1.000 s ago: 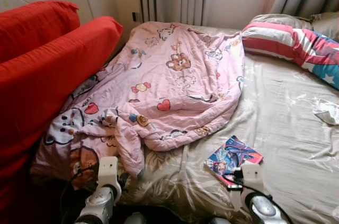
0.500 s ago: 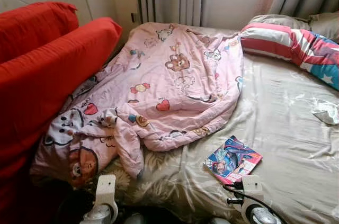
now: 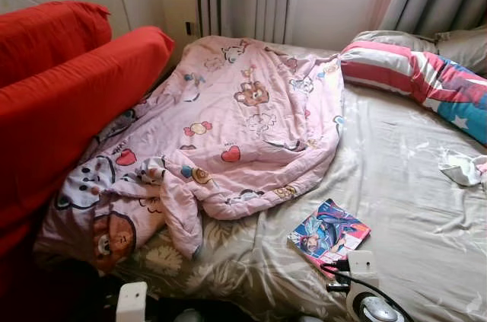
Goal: Clean up the room
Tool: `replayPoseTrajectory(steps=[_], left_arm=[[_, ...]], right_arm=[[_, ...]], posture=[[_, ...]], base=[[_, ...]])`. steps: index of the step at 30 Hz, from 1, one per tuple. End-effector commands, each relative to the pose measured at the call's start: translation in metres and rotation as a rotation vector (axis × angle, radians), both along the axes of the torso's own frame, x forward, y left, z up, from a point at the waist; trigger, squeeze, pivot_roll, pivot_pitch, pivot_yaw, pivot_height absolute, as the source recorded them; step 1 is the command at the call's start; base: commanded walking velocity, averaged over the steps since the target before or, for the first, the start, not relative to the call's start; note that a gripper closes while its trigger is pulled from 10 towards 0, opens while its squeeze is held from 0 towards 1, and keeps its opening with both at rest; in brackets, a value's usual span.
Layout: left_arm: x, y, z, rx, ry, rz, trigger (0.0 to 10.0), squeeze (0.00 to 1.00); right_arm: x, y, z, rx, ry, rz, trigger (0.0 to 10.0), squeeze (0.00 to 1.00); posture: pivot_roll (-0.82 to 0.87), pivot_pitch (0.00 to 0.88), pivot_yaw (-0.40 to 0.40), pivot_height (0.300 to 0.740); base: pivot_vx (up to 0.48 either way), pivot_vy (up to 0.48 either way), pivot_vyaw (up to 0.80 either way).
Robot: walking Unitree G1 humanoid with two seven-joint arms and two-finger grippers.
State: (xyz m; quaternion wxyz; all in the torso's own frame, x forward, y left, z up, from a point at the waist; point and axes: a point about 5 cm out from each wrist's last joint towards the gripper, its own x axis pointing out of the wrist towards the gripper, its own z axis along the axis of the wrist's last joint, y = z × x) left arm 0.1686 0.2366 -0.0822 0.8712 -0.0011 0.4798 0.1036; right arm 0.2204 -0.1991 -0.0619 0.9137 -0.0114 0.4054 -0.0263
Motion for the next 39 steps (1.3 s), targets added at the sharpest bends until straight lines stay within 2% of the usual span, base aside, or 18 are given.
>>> replayPoseTrajectory(steps=[1, 10, 13, 26, 39], left_arm=[[-0.005, 0.002, -0.002, -0.001, 0.016, -0.006, 10.0, 0.00], [-0.008, 0.002, -0.003, 0.000, 0.021, -0.027, 10.0, 0.00], [-0.008, 0.001, -0.003, -0.001, 0.020, -0.033, 10.0, 0.00], [-0.003, -0.003, -0.002, -0.021, 0.002, -0.022, 10.0, 0.00], [-0.001, -0.002, -0.001, -0.021, 0.000, -0.037, 10.0, 0.00]], right_arm=[[0.001, -0.001, 0.001, 0.006, -0.003, -0.018, 10.0, 0.00], [-0.021, -0.009, -0.011, 0.016, 0.057, -0.074, 10.0, 0.00], [-0.023, -0.011, -0.012, 0.014, 0.061, -0.085, 10.0, 0.00], [-0.006, 0.001, -0.004, 0.048, 0.008, -0.115, 10.0, 0.00], [-0.008, 0.000, -0.005, 0.067, 0.004, -0.118, 10.0, 0.00]], posture=[[0.00, 0.000, -0.038, 0.685], [-0.02, 0.000, -0.009, 0.740], [-0.02, 0.000, -0.006, 0.740], [0.00, 0.000, -0.020, 0.740], [0.01, 0.000, -0.017, 0.740]], base=[[0.000, 0.000, 0.00], [0.000, 0.000, 0.00], [0.000, 0.000, 0.00], [0.000, 0.000, 0.00], [0.000, 0.000, 0.00]])
